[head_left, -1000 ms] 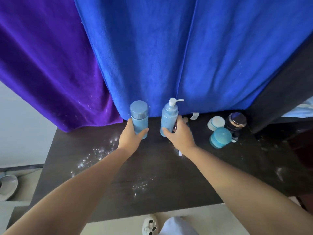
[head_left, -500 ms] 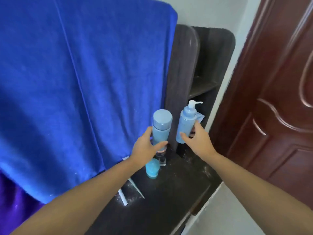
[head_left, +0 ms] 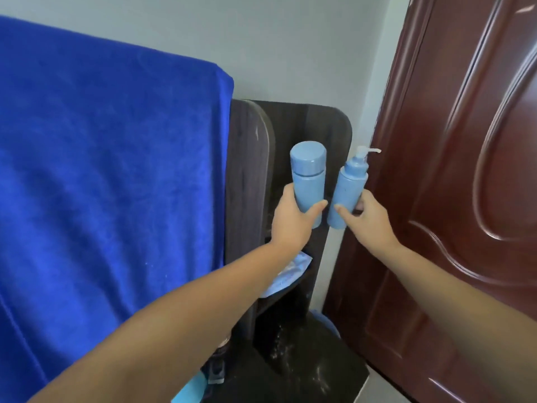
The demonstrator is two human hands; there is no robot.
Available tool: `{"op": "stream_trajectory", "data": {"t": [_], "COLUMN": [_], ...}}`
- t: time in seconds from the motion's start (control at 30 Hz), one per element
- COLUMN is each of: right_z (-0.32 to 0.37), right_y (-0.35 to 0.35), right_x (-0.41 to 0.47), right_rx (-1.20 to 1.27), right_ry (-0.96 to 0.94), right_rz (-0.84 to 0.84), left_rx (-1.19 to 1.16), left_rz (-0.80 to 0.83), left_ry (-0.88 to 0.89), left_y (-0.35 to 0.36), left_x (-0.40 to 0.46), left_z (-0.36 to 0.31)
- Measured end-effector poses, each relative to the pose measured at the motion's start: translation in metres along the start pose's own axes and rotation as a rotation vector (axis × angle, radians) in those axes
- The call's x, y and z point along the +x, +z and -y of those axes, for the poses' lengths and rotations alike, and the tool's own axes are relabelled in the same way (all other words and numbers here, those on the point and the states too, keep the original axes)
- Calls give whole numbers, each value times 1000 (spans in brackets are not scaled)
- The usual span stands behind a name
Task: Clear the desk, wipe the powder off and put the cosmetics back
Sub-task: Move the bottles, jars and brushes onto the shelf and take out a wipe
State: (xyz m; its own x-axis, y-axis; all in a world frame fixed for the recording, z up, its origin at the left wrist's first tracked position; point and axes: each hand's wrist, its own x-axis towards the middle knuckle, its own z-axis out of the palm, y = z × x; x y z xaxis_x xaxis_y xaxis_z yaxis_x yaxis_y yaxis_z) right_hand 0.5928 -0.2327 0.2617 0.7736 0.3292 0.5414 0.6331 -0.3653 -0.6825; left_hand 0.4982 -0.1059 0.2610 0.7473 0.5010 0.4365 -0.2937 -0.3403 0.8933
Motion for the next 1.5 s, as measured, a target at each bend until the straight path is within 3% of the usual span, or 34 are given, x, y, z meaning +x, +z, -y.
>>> {"op": "stream_trajectory", "data": {"t": [0.27, 0.53, 0.8, 1.27, 1.37, 1.5], "right_z": [-51, -67, -75, -79, -79, -82], "right_y": [45, 91, 108, 113, 103, 88], "right_x": [113, 153, 160, 154, 134, 79], "right_rx": [124, 179, 213, 238, 247, 236], "right_ry": [-58, -95, -82, -28, -56, -282], "right_rz": [202, 298, 310, 323, 297, 169], "left_rx": [167, 336, 523, 564, 619, 626], "left_rz": [-323, -414, -384, -444, -420, -275], "left_ry": [-116, -192, -186, -190, -62, 160], "left_y": [36, 46, 47, 54, 50, 39], "left_x": [108, 134, 129, 141, 110, 29], "left_z": [41, 67, 71, 81, 70, 57]}}
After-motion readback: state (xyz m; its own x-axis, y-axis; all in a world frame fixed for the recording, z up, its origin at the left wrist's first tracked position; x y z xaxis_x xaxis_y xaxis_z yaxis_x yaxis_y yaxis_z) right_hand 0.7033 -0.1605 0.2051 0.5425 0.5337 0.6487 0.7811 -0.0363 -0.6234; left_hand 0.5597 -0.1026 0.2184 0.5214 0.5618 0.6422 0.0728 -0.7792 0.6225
